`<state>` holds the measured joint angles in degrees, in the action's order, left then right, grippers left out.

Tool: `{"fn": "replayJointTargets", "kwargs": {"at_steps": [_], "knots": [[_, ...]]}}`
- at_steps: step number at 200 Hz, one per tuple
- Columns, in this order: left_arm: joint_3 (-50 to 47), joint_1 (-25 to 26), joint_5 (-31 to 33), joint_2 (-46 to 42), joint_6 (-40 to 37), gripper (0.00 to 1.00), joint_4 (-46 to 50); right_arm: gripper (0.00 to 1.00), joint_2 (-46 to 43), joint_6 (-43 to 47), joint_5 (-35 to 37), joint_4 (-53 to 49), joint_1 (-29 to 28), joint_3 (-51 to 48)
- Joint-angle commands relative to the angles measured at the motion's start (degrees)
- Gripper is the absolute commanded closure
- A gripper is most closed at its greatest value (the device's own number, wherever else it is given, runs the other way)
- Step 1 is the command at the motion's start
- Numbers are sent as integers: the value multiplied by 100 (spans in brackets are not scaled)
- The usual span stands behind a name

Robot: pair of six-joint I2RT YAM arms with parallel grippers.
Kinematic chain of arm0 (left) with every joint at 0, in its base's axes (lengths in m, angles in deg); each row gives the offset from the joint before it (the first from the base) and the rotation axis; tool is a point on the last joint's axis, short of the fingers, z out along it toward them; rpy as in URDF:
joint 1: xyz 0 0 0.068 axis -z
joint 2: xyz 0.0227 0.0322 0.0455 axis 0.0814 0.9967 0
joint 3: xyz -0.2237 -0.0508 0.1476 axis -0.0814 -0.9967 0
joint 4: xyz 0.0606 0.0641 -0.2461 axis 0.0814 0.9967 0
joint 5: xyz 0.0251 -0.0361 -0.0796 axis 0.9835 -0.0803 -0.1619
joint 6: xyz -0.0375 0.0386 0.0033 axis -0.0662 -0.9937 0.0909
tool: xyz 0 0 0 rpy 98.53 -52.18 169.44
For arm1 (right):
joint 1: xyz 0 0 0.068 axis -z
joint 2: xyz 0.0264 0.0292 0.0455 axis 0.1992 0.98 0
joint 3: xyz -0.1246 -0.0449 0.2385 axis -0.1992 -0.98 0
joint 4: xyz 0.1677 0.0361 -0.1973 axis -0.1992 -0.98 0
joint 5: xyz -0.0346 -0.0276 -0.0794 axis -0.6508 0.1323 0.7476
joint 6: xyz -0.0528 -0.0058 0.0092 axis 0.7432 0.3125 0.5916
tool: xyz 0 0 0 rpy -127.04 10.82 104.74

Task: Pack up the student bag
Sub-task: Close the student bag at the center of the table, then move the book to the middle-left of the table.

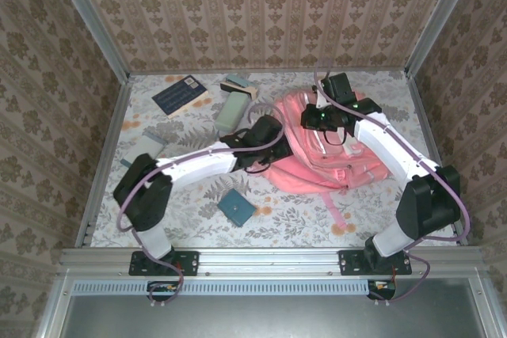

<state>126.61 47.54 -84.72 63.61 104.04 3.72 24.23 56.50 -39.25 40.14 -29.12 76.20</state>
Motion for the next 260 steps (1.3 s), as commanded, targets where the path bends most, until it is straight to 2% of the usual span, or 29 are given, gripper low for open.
{"fn": "replayJointTargets", "kwargs": {"at_steps": [1,32,39,47,56,69,96,125,131,180,238,260], "knots": [[48,-162,517,-690,-642,30,660,89,-62,117,302,-14,64,-371],[1,-501,707,-1251,-1143,30,1344,89,-26,129,418,59,61,-521],[-64,-646,704,-1375,-1216,26,1428,88,-18,114,407,91,63,-545],[-124,-864,648,-1480,-1316,25,1504,87,-23,90,361,134,66,-566],[-160,-1163,530,-1549,-1450,25,1578,82,-20,52,262,178,59,-583],[-116,-1626,404,-1588,-1692,24,1667,68,-66,-30,118,196,52,-613],[124,-2498,141,-1380,-2208,24,1530,56,-295,-158,-8,519,-35,-721],[621,-3428,-342,-609,-2625,25,1231,52,-546,-340,-35,669,-225,-754],[763,-3586,-460,-411,-2699,25,1158,49,-583,-374,-31,693,-290,-750],[1888,-4596,-1269,1253,-2838,26,607,46,-769,-636,366,728,-1084,-572],[3749,-5209,-1711,3053,-2970,27,983,45,-704,-1031,728,643,-1609,-344],[4416,-5332,-1802,3656,-2966,26,1277,38,-644,-1078,766,613,-1665,-255]]}}
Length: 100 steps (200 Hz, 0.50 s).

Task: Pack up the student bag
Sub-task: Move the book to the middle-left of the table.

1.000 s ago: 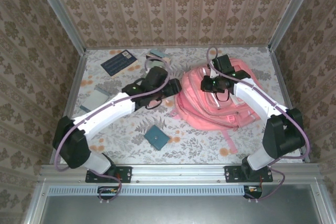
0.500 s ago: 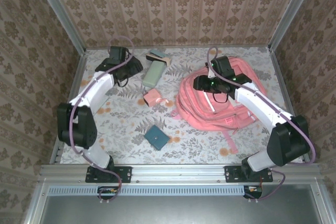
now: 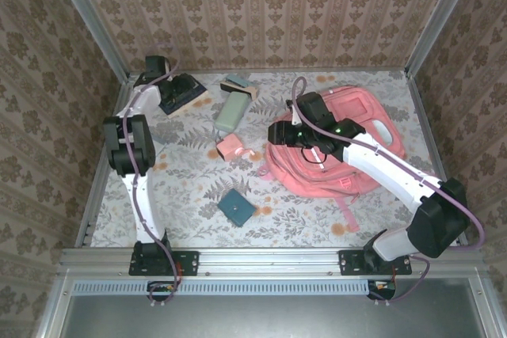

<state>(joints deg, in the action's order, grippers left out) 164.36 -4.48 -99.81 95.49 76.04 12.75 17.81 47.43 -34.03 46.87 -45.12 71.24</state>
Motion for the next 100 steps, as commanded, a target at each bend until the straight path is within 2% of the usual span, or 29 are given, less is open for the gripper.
{"fn": "replayJointTargets", "kwargs": {"at_steps": [1,31,35,40,45,51,78,100], "knots": [[668,-136,-302,496,-164,27,389,37,8,-171,243,-60,-65,244],[954,-175,-373,884,-132,27,644,27,73,-180,279,-49,-65,335],[925,-171,-364,881,-103,27,668,21,77,-176,286,-40,-67,343],[869,-177,-371,877,-73,27,691,19,88,-169,287,-30,-70,352],[787,-177,-384,846,-42,27,697,9,104,-159,294,-29,-65,360],[645,-170,-406,789,10,28,686,4,131,-145,287,-20,-68,376],[-345,-125,-488,301,355,28,398,1,293,-16,155,-1,-66,477],[-1537,-41,-482,-319,769,28,-143,1,412,56,39,32,-65,544]]}}
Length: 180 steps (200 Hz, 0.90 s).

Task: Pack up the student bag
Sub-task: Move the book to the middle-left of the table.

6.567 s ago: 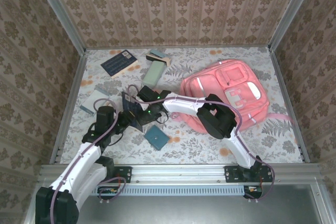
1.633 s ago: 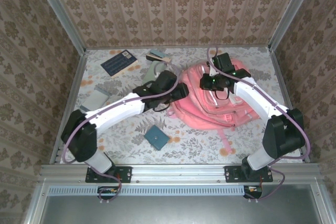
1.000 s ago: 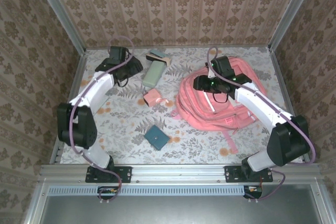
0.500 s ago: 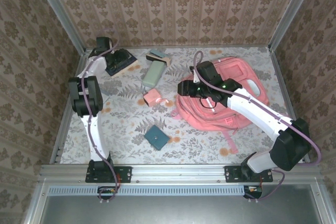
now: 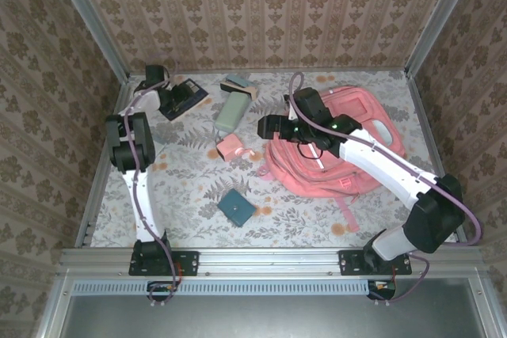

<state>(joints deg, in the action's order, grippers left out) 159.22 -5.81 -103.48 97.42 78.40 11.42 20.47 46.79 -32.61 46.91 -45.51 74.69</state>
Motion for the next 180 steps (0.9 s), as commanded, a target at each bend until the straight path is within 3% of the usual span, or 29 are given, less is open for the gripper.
{"fn": "replayJointTargets", "kwargs": {"at_steps": [1,35,70,118,143,164,180], "knots": [[-1085,95,-113,-525,560,28,-27,0,151,125,-107,30,-25,195],[-2923,396,-27,-1544,1365,28,-854,0,212,222,-304,108,-27,176],[-4377,1084,443,-2530,2223,28,-1327,1,261,327,-549,206,-26,71],[-5457,2263,1484,-3930,3217,26,-1201,1,256,311,-771,355,-35,-141],[-5508,2383,1517,-4356,3003,23,-907,0,177,269,-761,392,-78,-239],[-5207,2193,1501,-4455,2191,22,-423,0,129,232,-701,389,-148,-299],[-4977,1871,1028,-4288,1410,22,-363,0,89,201,-657,375,-200,-331]]}}
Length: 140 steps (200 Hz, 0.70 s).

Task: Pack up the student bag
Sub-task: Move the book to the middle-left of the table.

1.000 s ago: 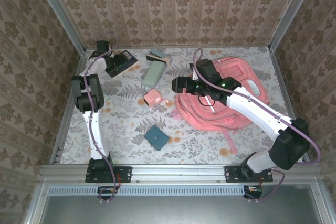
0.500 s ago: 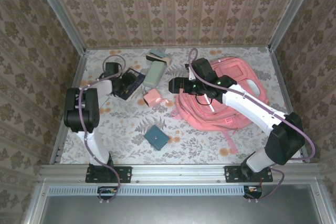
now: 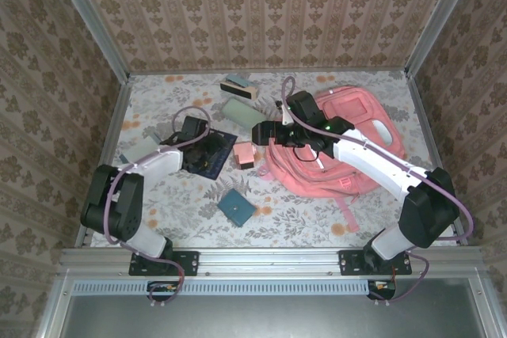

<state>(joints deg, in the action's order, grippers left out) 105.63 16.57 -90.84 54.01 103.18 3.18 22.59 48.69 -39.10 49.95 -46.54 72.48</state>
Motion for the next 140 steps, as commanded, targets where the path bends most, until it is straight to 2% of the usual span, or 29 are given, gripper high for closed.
{"fn": "replayJointTargets", "kwargs": {"at_steps": [1,24,41,58,105,140], "knots": [[399,-388,-273,64,-1111,22,458,0,-125,11,-2,72,-102,-112],[647,-881,-1114,563,-2144,22,343,0,-181,-25,77,49,-184,-149],[859,-1100,-1363,972,-2666,24,462,0,-228,-45,138,29,-246,-176],[850,-1237,-1461,1213,-2820,25,499,0,-288,-51,187,-4,-291,-219],[-21,-1206,-1568,1007,-2280,26,47,1,-360,-78,241,-2,-317,-361],[-954,-897,-1097,212,-1398,26,-177,1,-174,-45,201,6,-388,-260]]}}
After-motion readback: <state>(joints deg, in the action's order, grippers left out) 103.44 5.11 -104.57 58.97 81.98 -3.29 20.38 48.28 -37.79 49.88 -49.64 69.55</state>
